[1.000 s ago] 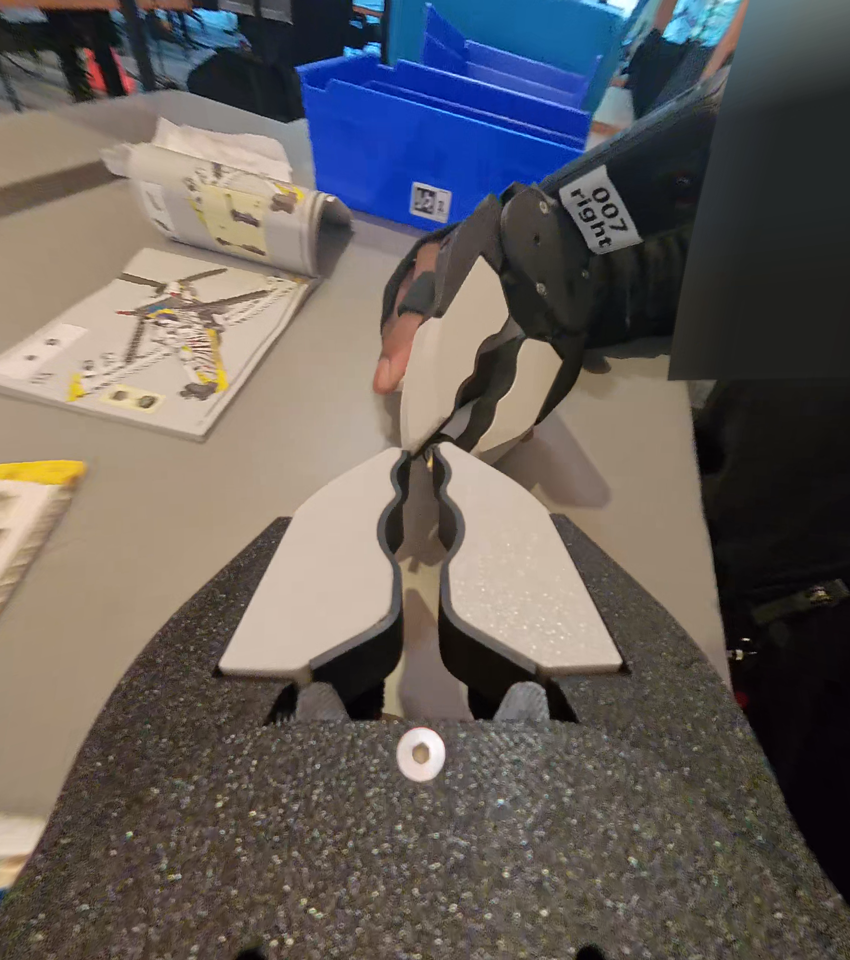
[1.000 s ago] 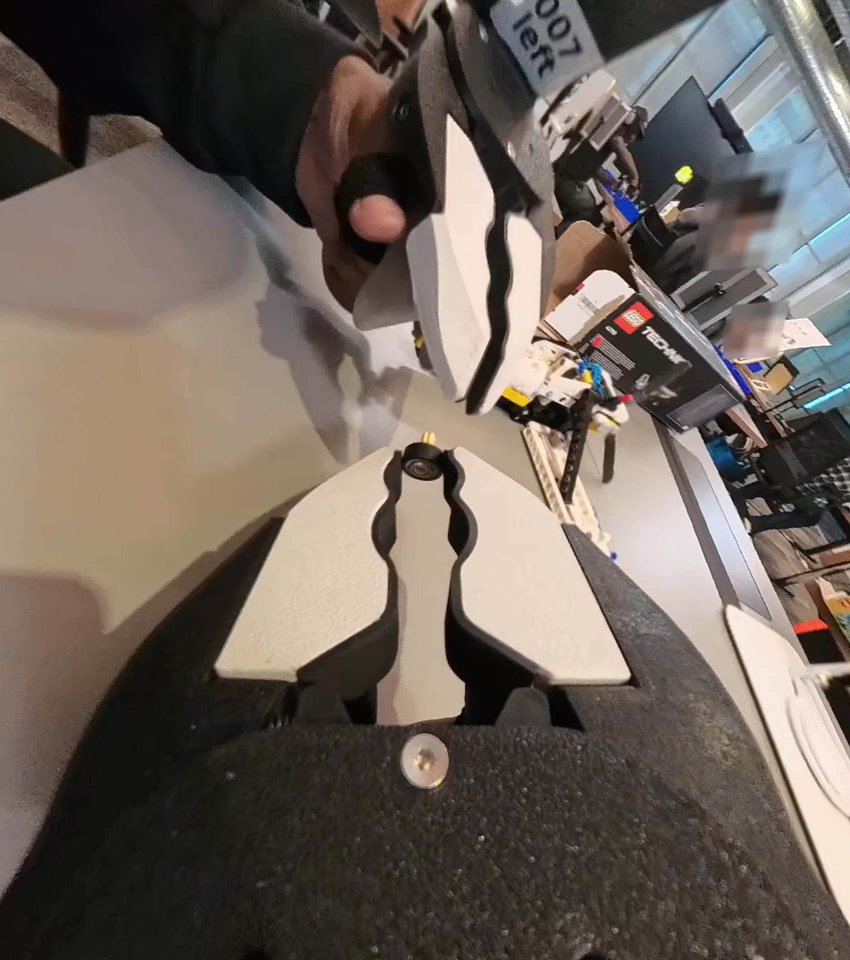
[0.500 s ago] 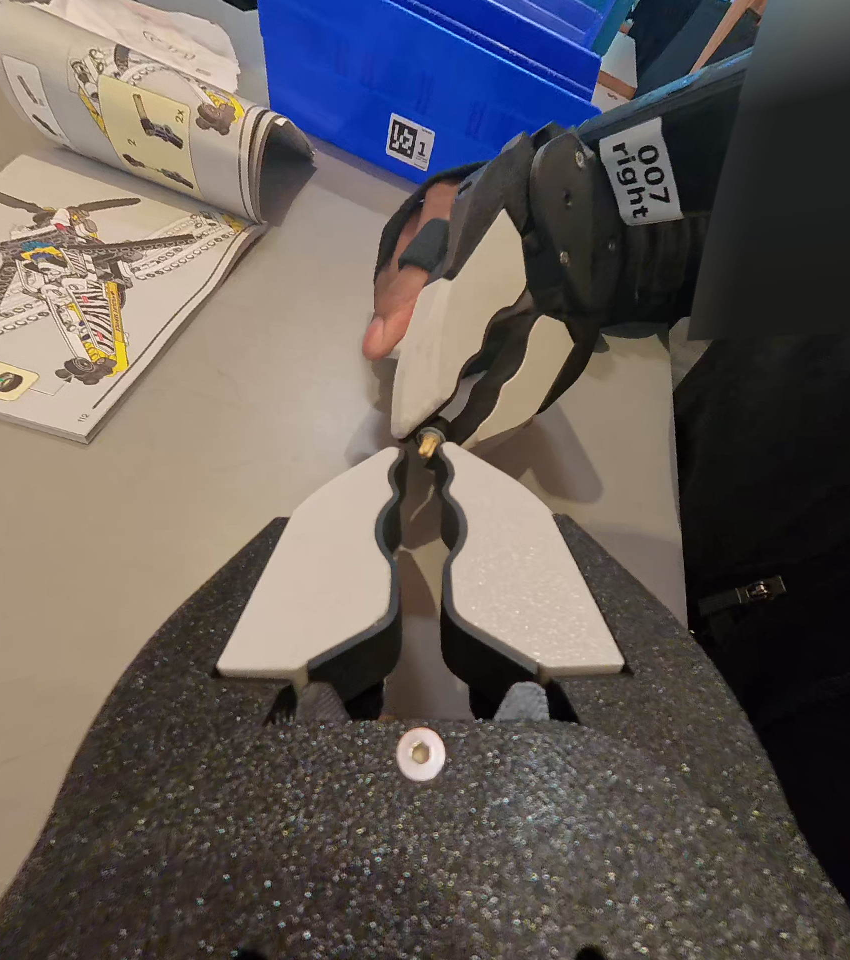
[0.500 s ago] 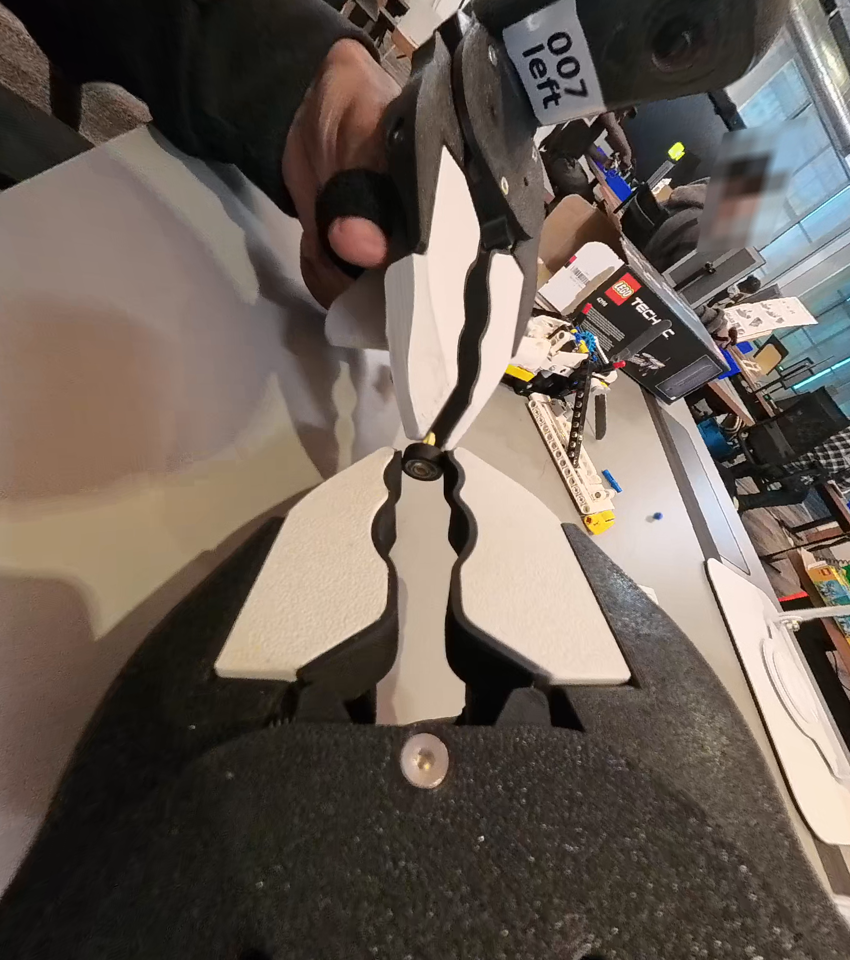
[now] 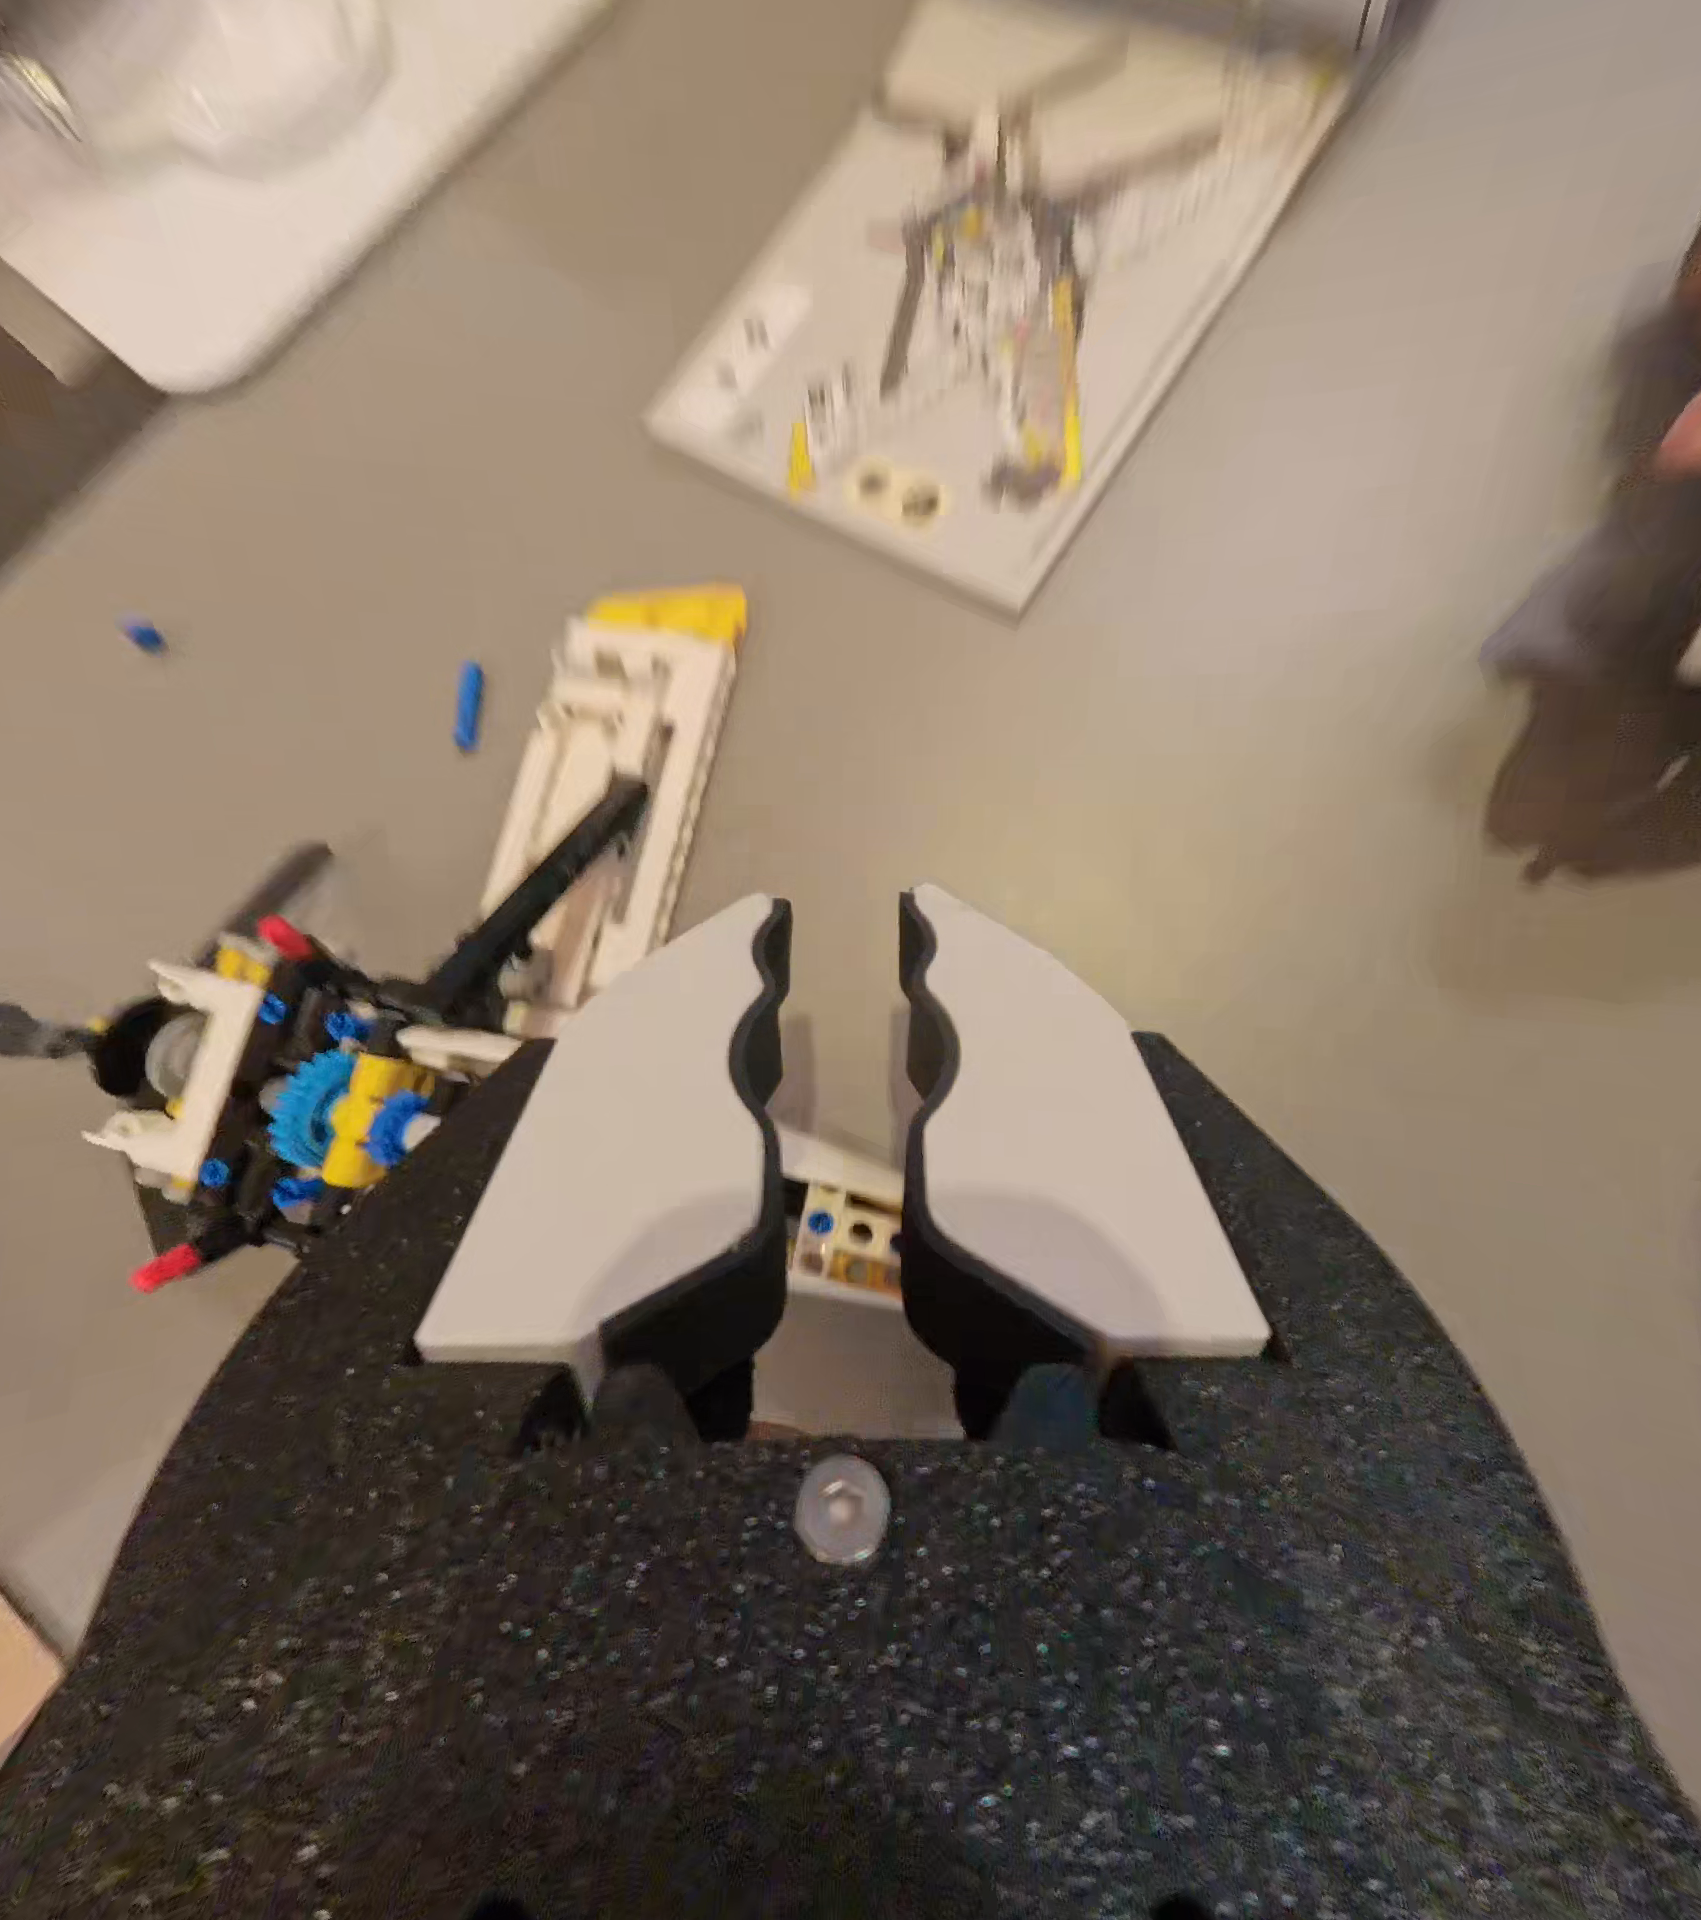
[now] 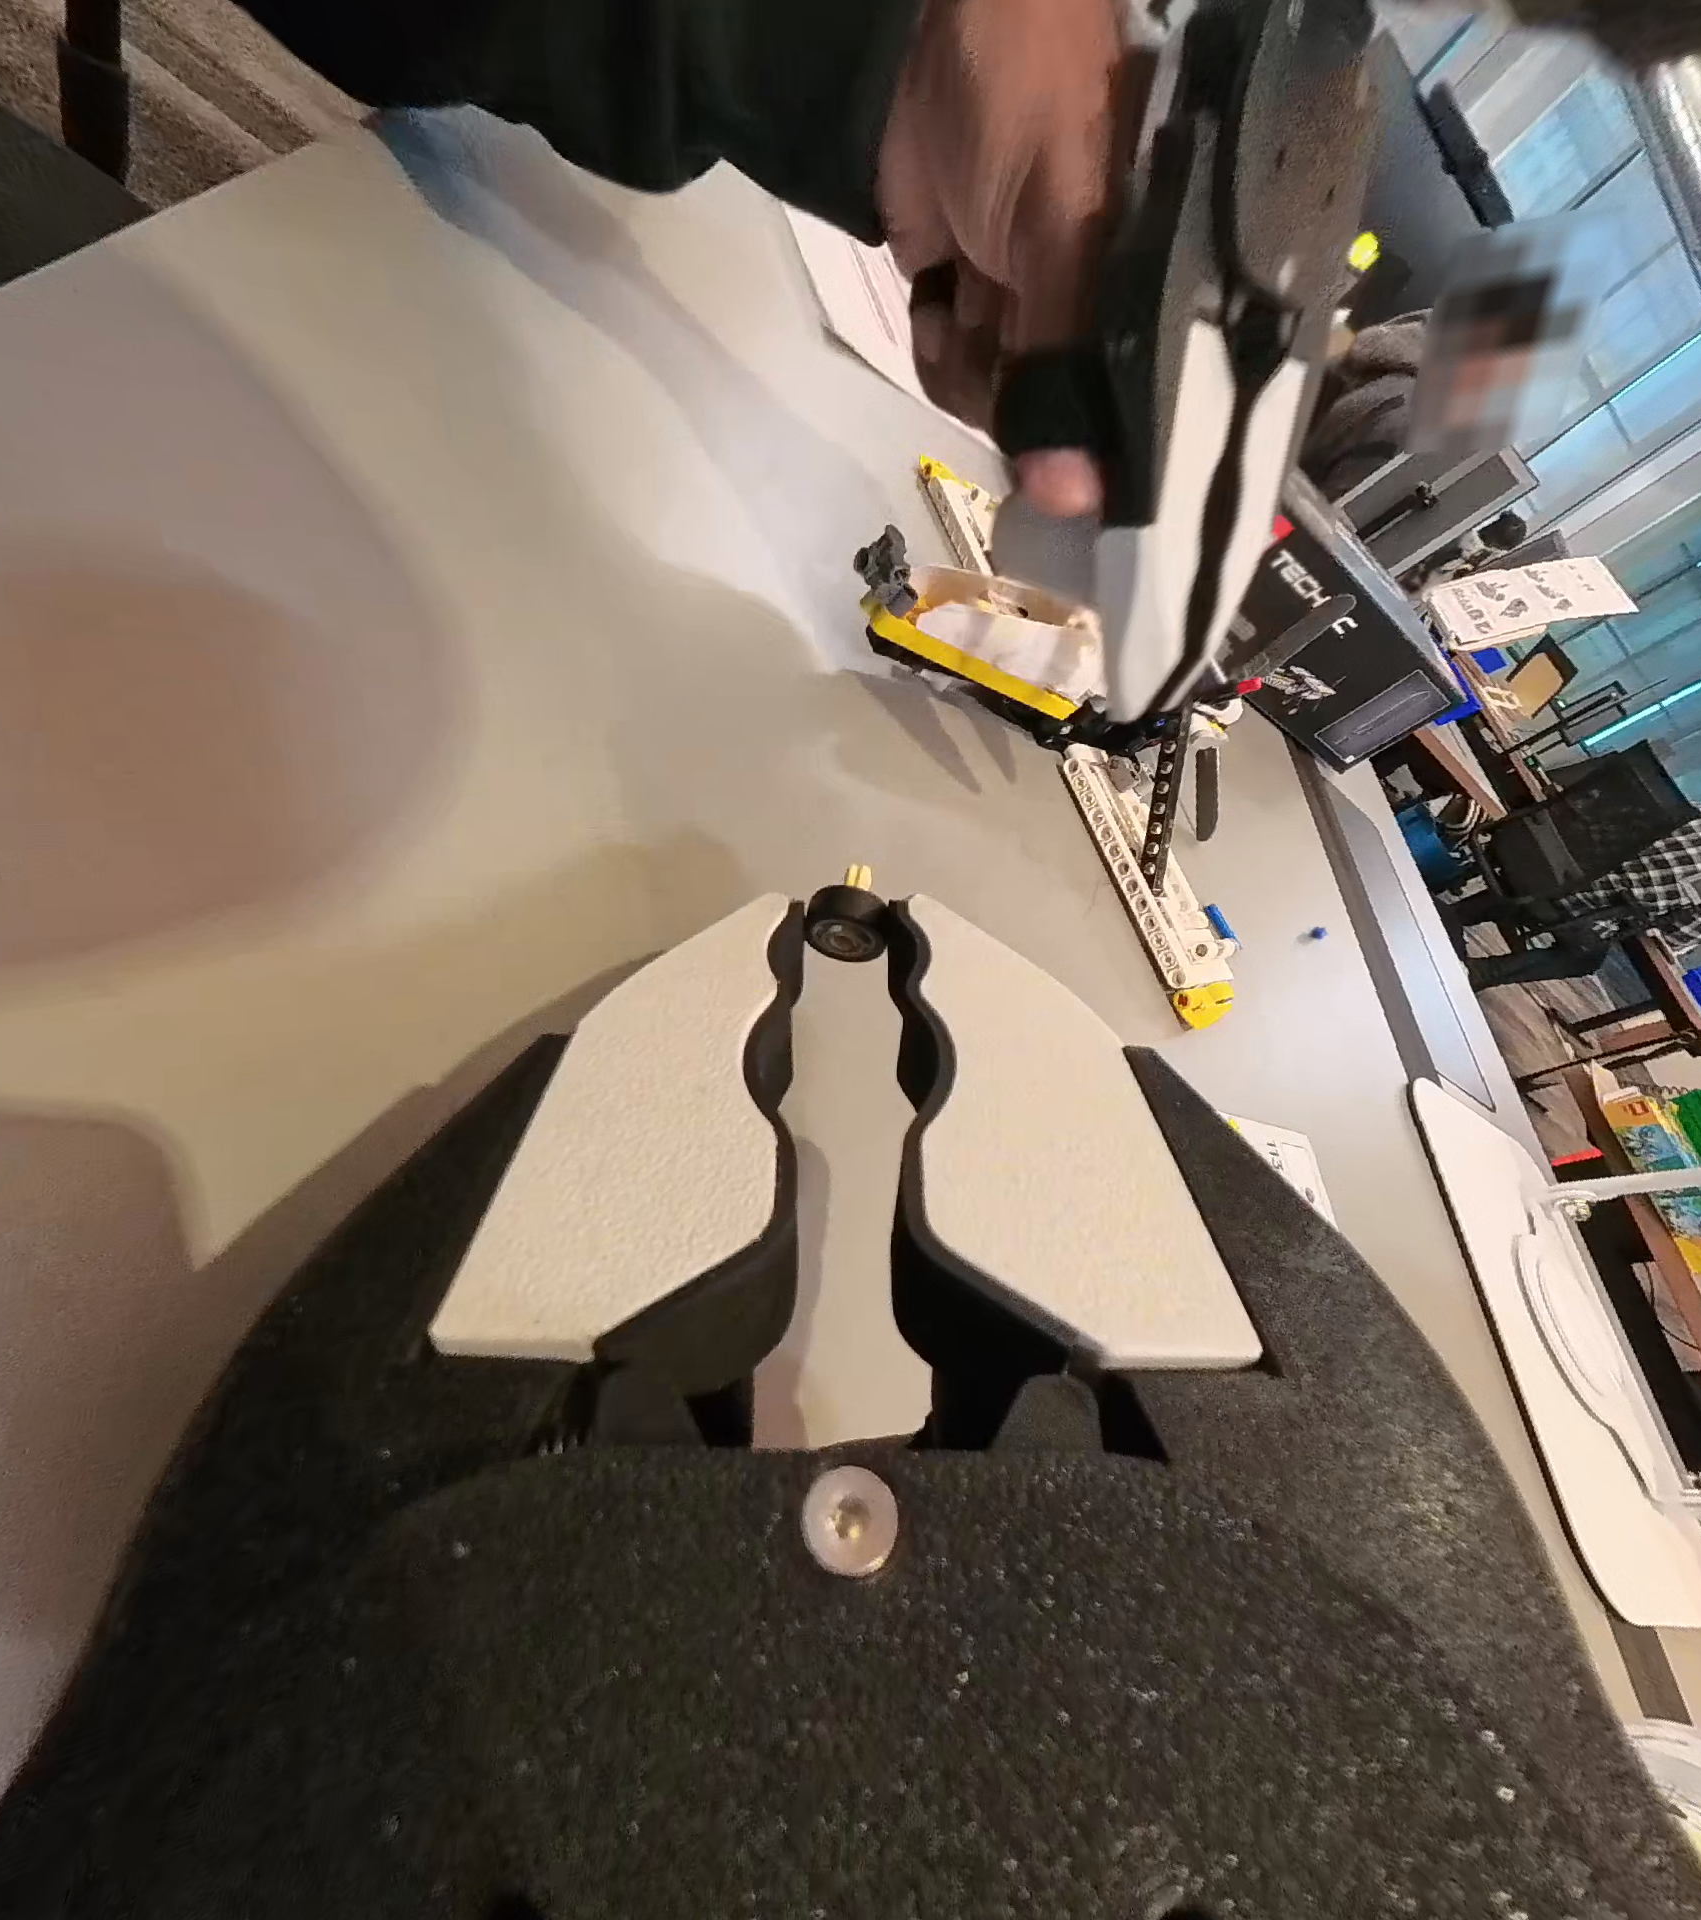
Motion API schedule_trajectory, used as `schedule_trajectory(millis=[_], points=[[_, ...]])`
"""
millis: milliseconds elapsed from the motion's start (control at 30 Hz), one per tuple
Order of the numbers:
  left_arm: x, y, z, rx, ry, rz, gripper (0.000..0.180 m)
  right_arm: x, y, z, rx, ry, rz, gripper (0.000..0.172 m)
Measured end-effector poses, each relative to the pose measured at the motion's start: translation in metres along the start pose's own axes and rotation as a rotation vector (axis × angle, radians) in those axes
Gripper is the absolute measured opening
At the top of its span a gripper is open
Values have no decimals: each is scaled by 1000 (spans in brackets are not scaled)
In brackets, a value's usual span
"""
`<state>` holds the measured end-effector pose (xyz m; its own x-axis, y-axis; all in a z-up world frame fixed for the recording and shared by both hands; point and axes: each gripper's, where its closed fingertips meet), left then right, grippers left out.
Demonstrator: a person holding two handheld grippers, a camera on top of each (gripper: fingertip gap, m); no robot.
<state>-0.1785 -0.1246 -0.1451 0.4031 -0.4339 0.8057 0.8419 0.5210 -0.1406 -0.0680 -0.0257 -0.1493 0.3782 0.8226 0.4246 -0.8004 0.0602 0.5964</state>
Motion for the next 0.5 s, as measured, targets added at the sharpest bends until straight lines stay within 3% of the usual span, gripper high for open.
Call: schedule_trajectory(millis=[200,500], points=[[-5,-6,-46,-75,-224,30,0,0,1,0,-18,6,4,15],[21,-39,-116,-93,-496,130,1,2,-1,2,-18,17,10,15]])
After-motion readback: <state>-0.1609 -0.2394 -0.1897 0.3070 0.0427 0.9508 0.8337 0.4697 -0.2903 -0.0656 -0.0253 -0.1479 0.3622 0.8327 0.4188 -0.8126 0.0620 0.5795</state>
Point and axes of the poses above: each gripper's, where its closed fingertips meet, x back along the fingers, z out of its top, y = z × x across the jaws, and after that the axes turned 8 degrees about -y, right-handed
